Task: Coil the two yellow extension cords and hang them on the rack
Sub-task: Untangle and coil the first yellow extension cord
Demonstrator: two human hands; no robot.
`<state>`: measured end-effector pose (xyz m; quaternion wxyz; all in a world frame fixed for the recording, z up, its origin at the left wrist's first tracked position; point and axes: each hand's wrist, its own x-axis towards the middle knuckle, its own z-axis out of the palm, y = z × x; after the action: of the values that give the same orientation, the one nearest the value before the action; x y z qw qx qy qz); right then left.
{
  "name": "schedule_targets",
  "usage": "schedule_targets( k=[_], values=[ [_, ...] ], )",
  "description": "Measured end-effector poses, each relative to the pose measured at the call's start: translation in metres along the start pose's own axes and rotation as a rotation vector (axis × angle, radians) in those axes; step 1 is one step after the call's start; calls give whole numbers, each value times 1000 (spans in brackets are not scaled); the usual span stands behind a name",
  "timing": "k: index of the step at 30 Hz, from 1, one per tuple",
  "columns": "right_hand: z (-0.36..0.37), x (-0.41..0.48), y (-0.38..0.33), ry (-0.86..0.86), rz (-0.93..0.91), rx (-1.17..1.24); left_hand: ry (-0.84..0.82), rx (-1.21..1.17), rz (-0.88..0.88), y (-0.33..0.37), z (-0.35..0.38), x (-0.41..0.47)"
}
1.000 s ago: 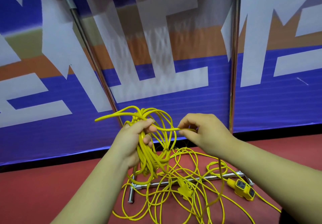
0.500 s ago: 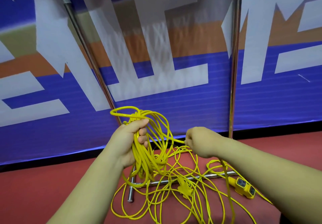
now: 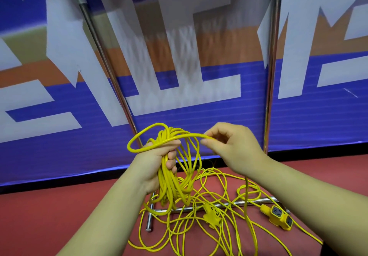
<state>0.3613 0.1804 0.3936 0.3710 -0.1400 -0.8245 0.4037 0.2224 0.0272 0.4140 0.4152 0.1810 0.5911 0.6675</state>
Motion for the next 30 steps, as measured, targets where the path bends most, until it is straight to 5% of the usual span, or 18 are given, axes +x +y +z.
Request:
schedule_targets(
  k=[4, 8, 11, 18, 22, 27, 30],
  values=[
    [-14, 21, 14, 235, 300, -32, -47, 104, 7, -3, 4, -5],
    [-15, 16, 55, -419, 613, -551, -113, 93, 31, 0, 6, -11],
    [-4, 7, 61, -607, 615, -542, -109, -5, 95, 4, 4, -12],
    [5, 6, 67, -231, 447, -311, -66, -297, 167, 15, -4, -6],
    [-3, 7, 71, -99, 406, -393, -79, -394, 174, 16, -12, -5],
    [7, -5, 82, -482, 403, -661, -148, -474, 223, 19, -21, -4],
    [17, -10, 61, -770, 271, -615, -100, -476, 237, 21, -21, -6]
  ],
)
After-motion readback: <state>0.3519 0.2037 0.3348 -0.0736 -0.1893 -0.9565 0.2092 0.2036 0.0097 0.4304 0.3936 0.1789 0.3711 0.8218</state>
